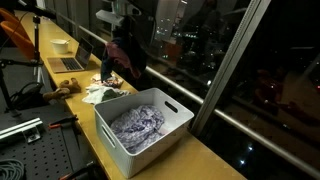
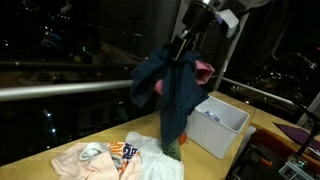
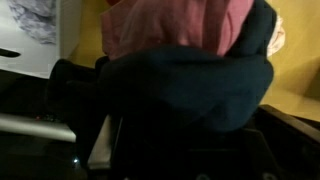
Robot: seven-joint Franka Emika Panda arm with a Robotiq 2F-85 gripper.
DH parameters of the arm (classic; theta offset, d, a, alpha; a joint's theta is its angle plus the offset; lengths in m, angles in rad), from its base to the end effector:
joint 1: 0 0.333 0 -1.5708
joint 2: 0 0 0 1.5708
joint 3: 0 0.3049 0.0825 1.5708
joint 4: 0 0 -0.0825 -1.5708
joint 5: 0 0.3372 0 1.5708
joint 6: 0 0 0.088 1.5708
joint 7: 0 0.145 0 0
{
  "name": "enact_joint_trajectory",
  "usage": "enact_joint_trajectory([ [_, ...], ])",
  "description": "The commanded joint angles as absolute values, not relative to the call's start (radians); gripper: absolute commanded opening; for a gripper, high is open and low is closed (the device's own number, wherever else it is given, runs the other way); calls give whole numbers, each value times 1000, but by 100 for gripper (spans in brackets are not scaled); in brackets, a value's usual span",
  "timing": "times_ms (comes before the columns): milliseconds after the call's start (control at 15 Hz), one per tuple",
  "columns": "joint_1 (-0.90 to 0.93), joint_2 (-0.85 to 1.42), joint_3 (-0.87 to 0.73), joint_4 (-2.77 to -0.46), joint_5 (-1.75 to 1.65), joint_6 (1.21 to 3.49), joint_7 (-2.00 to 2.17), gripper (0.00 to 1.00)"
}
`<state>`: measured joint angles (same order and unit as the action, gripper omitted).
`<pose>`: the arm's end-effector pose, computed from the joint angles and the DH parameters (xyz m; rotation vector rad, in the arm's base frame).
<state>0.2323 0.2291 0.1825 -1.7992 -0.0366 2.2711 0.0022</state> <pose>0.5603 0.2376 0.4188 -2.9909 -0.6421 -0.3682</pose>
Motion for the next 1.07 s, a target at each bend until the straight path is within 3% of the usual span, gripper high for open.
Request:
enact_joint_trajectory([
  [0, 172, 39, 150, -1899, -25, 2224, -12, 0],
  [333, 86, -116, 81, -1917, 0, 2105, -126, 0],
  [1000, 13, -124, -32, -1984, 34, 2116, -317, 0],
])
